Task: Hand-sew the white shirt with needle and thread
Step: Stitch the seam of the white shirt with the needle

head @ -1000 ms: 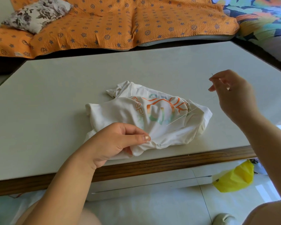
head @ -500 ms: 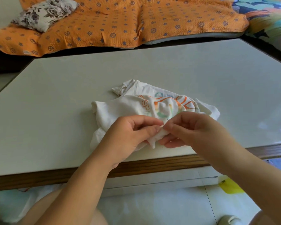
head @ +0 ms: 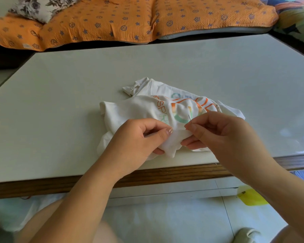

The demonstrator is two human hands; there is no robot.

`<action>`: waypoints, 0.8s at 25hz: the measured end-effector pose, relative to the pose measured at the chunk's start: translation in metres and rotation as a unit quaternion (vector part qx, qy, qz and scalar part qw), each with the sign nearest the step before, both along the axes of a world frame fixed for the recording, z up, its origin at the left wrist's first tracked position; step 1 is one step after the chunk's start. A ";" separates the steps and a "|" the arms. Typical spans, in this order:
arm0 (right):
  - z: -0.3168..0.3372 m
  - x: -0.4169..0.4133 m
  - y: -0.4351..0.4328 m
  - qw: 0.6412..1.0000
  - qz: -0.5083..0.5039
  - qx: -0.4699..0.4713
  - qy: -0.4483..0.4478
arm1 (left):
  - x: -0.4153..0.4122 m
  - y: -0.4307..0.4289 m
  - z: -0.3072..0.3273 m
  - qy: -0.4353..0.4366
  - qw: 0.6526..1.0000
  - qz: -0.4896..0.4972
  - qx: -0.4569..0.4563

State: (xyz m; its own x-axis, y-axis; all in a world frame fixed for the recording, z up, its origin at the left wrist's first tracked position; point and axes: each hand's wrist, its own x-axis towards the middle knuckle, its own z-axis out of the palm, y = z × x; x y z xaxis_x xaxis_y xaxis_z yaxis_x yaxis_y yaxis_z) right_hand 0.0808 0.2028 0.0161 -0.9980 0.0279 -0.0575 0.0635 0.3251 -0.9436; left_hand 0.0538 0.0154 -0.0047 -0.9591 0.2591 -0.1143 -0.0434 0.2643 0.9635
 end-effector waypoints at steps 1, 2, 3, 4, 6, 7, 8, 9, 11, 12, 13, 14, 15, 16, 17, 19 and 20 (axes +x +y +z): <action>-0.001 0.000 0.000 1.000 0.001 0.004 0.000 | 0.000 0.000 0.000 -0.005 1.000 0.001 0.003; -0.001 0.001 -0.001 1.000 0.001 0.006 0.004 | 0.001 0.000 0.000 -0.010 1.000 0.001 0.006; -0.001 0.001 -0.001 1.000 0.001 0.006 0.007 | 0.001 0.001 0.001 -0.018 1.000 0.001 0.011; -0.001 0.002 -0.001 1.000 0.000 0.005 0.010 | 0.002 0.000 0.002 -0.023 1.000 0.001 0.017; -0.001 0.001 -0.001 1.000 -0.003 0.008 0.013 | 0.002 -0.001 0.003 -0.026 0.999 0.000 0.030; -0.001 0.001 0.000 1.000 -0.003 0.009 0.013 | 0.003 -0.001 0.004 -0.026 0.999 0.002 0.038; -0.002 0.001 0.000 1.000 -0.003 0.010 0.012 | 0.003 0.000 0.004 -0.025 0.999 0.004 0.044; -0.003 0.001 0.001 1.000 -0.003 0.010 0.011 | 0.003 0.000 0.005 -0.025 0.999 0.006 0.047; -0.004 0.000 0.001 1.000 0.001 0.012 0.008 | 0.003 0.002 0.004 -0.021 0.999 0.010 0.043; -0.004 0.001 0.001 1.000 0.004 0.013 0.008 | 0.003 0.002 0.004 -0.018 0.999 0.010 0.040; -0.004 0.002 0.001 1.000 0.003 0.010 0.015 | 0.003 0.003 0.004 -0.017 0.999 0.009 0.039; -0.004 0.003 0.000 0.999 -0.005 0.008 0.033 | 0.003 0.003 0.004 -0.016 0.999 0.008 0.039; -0.003 0.006 0.000 0.998 -0.021 0.014 0.061 | 0.003 0.002 0.004 -0.017 0.999 0.006 0.039; -0.001 0.009 0.000 0.995 -0.034 0.026 0.091 | 0.003 0.002 0.004 -0.018 0.999 0.006 0.041; 0.002 0.013 0.000 0.992 -0.034 0.038 0.114 | 0.003 0.001 0.004 -0.020 0.999 0.007 0.043; 0.005 0.019 -0.002 0.994 0.002 0.037 0.098 | 0.003 0.001 0.004 -0.023 0.999 0.010 0.045; 0.006 0.021 -0.004 0.997 0.026 0.034 0.062 | 0.003 0.001 0.004 -0.022 0.999 0.011 0.045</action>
